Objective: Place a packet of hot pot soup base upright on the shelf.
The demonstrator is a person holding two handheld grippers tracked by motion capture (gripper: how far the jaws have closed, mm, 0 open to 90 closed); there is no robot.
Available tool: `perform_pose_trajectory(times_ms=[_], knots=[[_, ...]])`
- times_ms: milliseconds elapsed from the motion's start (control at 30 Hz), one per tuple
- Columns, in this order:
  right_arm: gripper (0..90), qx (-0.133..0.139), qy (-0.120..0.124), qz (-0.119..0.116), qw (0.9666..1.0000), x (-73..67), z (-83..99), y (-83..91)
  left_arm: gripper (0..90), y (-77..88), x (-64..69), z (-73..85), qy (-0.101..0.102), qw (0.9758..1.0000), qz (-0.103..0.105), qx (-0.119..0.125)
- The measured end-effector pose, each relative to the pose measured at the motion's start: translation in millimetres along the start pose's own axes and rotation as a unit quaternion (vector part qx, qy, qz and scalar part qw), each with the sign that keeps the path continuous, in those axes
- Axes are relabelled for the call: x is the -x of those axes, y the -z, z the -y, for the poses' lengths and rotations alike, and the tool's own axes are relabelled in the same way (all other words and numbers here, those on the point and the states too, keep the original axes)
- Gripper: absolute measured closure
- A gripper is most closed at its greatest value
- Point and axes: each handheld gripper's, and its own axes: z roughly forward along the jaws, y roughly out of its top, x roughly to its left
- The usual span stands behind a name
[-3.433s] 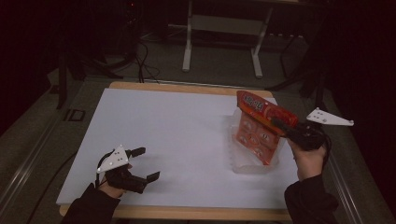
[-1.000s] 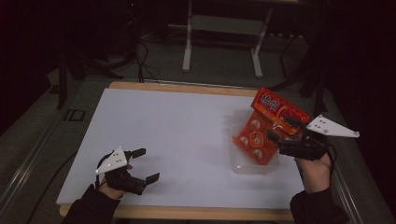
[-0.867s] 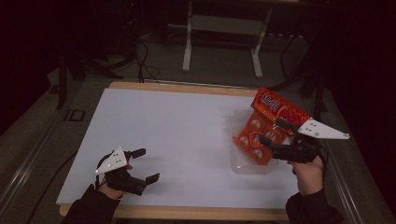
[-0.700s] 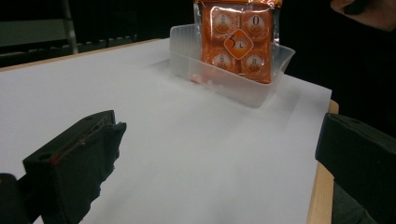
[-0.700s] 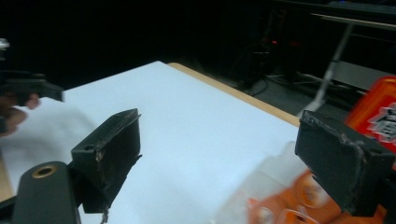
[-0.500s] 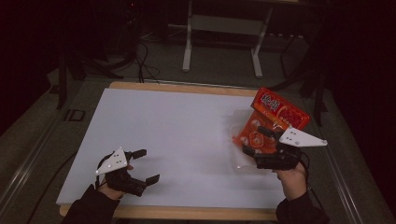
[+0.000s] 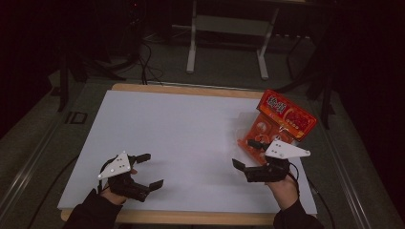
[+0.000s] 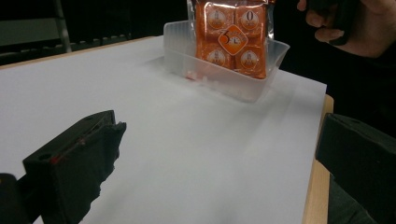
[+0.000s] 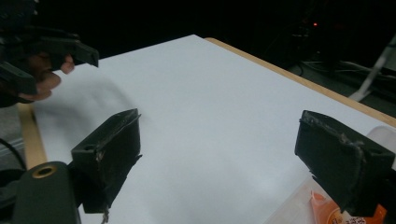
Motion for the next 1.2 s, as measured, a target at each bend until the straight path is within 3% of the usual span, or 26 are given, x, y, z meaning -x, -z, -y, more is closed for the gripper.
perform_pose_trajectory(times_ms=[300, 367, 767, 1033, 1200], knots=[[13.7, 0.013, -0.002, -0.005, 0.9999, -6.6, 14.7, -2.5, 0.0, 2.0, 0.1, -0.3, 0.001, 0.9999, 0.006, 0.013], [13.7, 0.014, -0.005, -0.016, 0.9998, -6.7, 17.2, -2.6, 0.0, 2.0, 0.3, -0.1, 0.0, 0.9999, 0.007, 0.013], [13.8, -0.014, 0.014, -0.013, 0.9997, -14.9, 34.4, -1.5, 0.0, 0.6, 2.2, 1.6, -0.001, 0.9998, 0.016, 0.012], [13.7, -0.015, 0.017, -0.006, 0.9997, -18.9, 44.7, 3.2, 0.0, 1.1, 2.0, 3.2, -0.001, 0.9998, 0.018, 0.013], [13.7, -0.007, 0.002, -0.011, 0.9999, -17.9, 50.5, 7.0, 0.0, -1.2, 2.7, 5.2, -0.002, 0.9998, 0.019, 0.007]])
